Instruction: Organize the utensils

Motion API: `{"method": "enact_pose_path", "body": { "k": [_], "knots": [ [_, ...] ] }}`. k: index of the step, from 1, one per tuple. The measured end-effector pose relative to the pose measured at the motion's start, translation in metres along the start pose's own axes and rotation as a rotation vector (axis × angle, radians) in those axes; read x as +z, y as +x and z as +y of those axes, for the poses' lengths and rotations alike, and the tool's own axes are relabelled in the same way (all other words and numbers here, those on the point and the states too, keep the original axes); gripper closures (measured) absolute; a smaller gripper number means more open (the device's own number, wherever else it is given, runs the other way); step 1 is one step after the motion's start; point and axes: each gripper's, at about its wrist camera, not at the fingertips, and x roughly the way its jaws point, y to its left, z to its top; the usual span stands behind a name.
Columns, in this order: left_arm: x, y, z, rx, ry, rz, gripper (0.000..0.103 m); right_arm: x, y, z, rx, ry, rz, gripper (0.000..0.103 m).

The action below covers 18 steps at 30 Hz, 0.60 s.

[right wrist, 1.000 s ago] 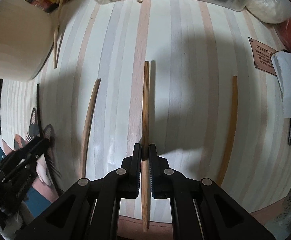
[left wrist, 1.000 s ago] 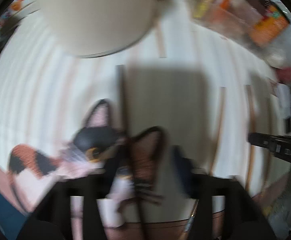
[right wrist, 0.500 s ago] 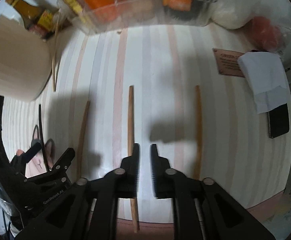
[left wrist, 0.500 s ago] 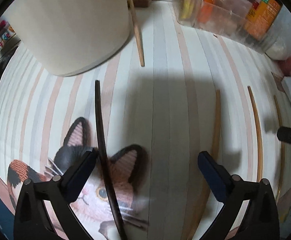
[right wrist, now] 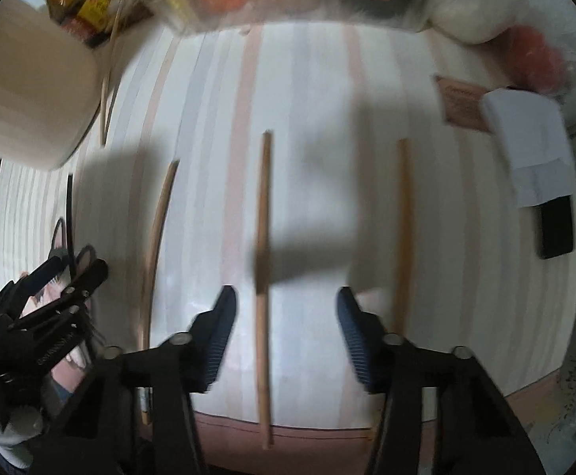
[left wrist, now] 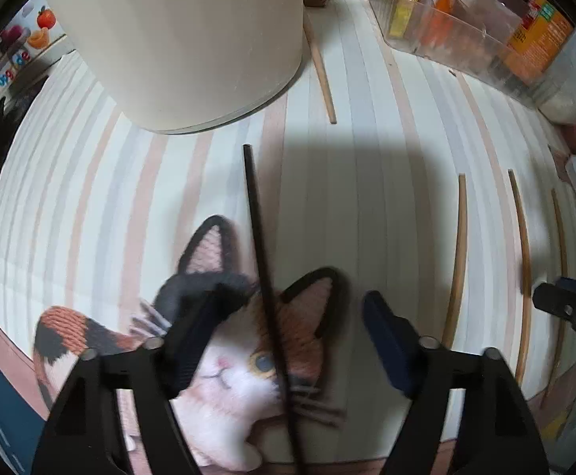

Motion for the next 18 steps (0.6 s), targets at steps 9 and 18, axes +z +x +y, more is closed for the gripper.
{"method": "enact_pose_path", "body": {
  "k": [9,18],
  "knots": [
    [0.007,-0.008,0.005,-0.006,0.014,0.023,0.1,-0.002,0.014,0.022,-0.126,-0.055,0.007,0.095],
    [0.006,-0.037,0.043,-0.054,-0.061,-0.004,0.1,-0.02,-0.002,0.029,0.012,-0.039,-0.085,0.096]
  ]
}}
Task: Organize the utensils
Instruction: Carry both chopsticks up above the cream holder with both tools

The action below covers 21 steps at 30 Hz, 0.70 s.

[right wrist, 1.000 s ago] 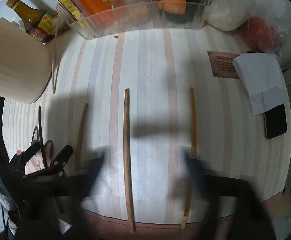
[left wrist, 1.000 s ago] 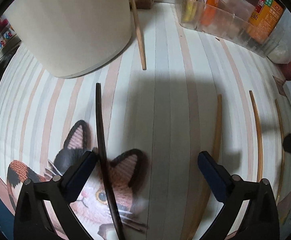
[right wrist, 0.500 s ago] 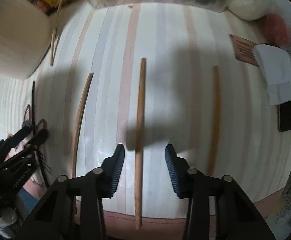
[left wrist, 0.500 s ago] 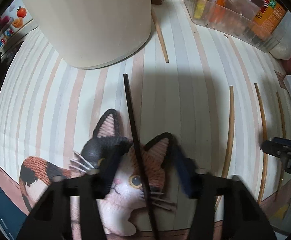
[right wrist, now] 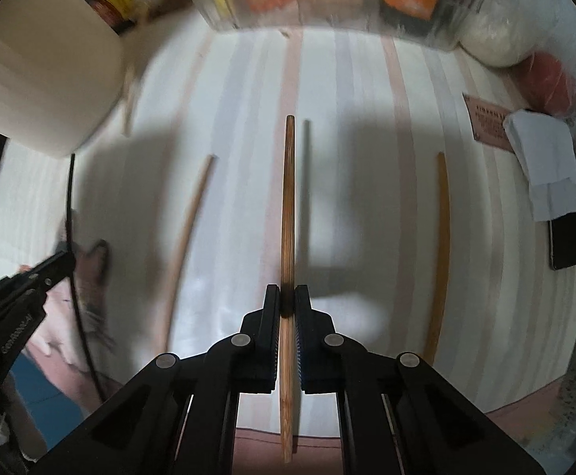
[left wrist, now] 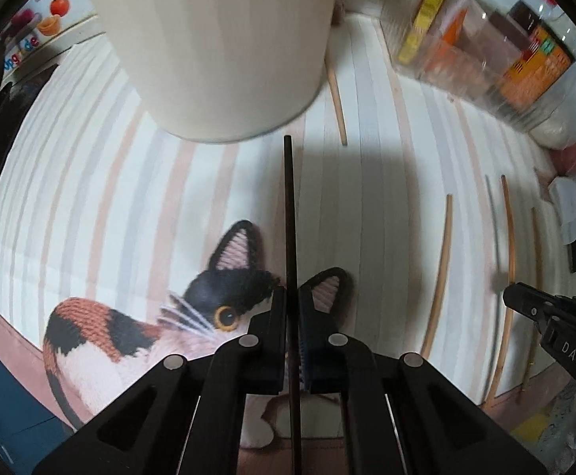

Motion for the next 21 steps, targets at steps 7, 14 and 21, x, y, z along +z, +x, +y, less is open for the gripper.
{"method": "enact_pose_path", "body": {
  "k": [7,14,21],
  "knots": [
    [-0.006,-0.045,0.018,0.006,-0.023,-0.071,0.1,-0.007,-0.04,-0.003,0.076,-0.017,-0.117,0.096],
    [-0.01,-0.091,0.015,0.02,-0.043,-0.187,0.1,0.0,-0.078,0.014,0.129,-0.04,-0.245,0.096],
    [0.008,-0.169,0.014,-0.024,-0.07,-0.366,0.101,0.026,-0.138,0.02,0.236,-0.011,-0.412,0.096]
  ]
}}
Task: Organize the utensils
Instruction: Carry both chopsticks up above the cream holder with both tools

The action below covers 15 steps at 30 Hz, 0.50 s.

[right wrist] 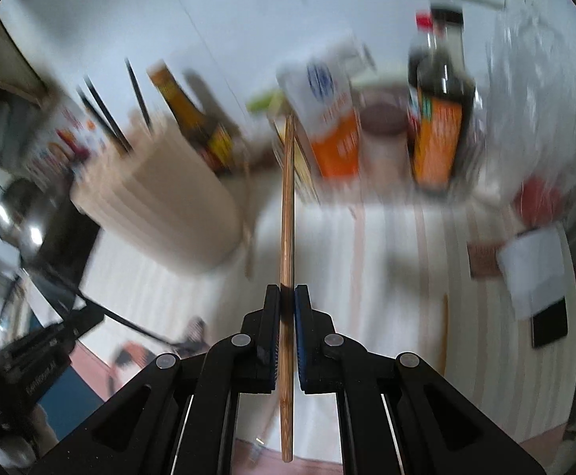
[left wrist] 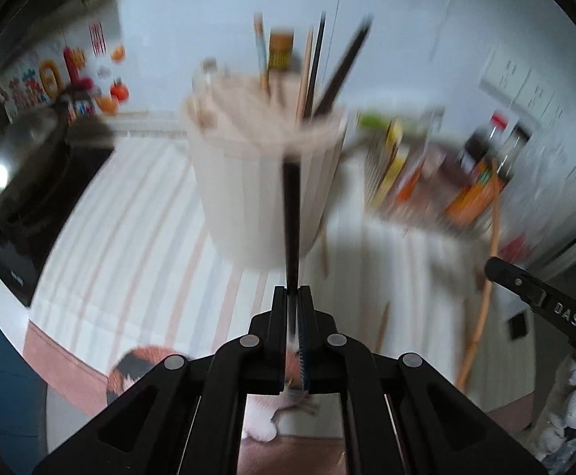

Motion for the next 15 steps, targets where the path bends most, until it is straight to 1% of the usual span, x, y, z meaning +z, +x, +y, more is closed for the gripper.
{"method": "enact_pose_path", "body": {
  "k": [3,4,5,6,8,13,15],
  "knots": [
    [0.022,-0.027,-0.002,-0.024,-0.009,-0.075,0.101,0.031,-0.026,0.015,0.058,0.006,-0.09,0.096],
    [0.033,-0.042,-0.003,-0.028,-0.014,-0.114,0.101,0.046,-0.036,0.023,0.082,0.0,-0.125,0.096],
    [0.042,-0.051,-0.004,-0.037,-0.017,-0.139,0.101,0.054,-0.042,0.026,0.096,0.003,-0.147,0.096],
    [0.052,-0.061,-0.005,-0.047,-0.016,-0.161,0.101,0.069,-0.049,0.034,0.122,0.002,-0.179,0.096],
    [0.073,-0.077,-0.006,-0.056,-0.019,-0.212,0.101,0.093,-0.058,0.046,0.149,0.003,-0.227,0.096],
    [0.125,-0.104,-0.003,-0.024,-0.013,-0.316,0.103,0.143,-0.069,0.083,0.206,-0.018,-0.324,0.096],
    [0.14,-0.105,-0.002,-0.004,-0.005,-0.33,0.103,0.16,-0.067,0.097,0.217,-0.027,-0.353,0.096]
  ]
}}
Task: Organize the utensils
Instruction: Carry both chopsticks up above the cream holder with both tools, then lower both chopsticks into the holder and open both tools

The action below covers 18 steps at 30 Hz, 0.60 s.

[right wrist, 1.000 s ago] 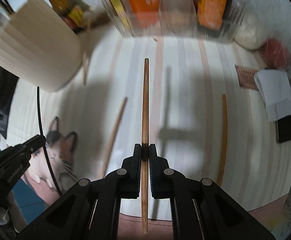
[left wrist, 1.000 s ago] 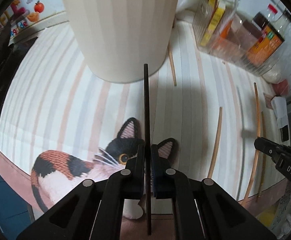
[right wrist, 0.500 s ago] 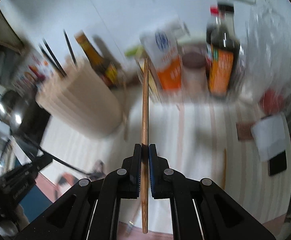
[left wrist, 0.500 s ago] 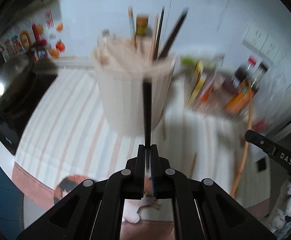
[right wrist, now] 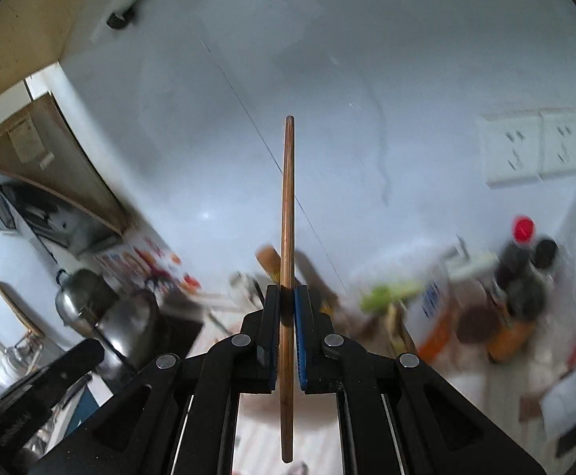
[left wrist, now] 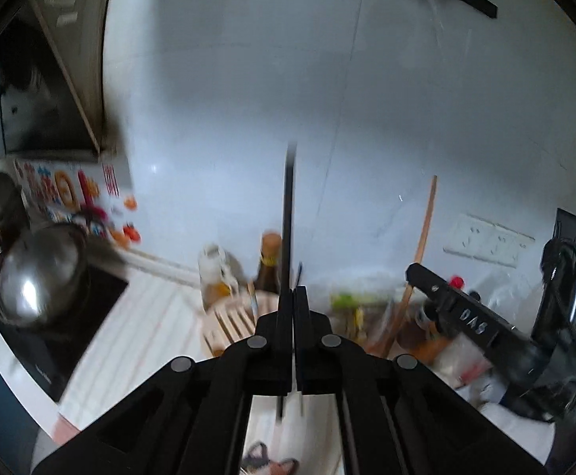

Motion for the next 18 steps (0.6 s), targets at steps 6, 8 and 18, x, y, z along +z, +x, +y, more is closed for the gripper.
{"method": "enact_pose_path", "body": {
  "k": [6,8,18],
  "knots": [
    [0.026,0.036,0.015,0.049,-0.003,0.02,0.103,0.026,0.044,0.024,0.006,-0.016,-0.025,0.096],
    [0.025,0.043,0.023,0.063,-0.013,0.032,0.103,0.029,0.06,0.027,0.005,-0.016,-0.021,0.096],
    [-0.007,0.064,0.069,0.153,-0.115,0.103,0.099,0.007,0.113,0.033,-0.008,-0.07,0.0,0.096]
  ]
}}
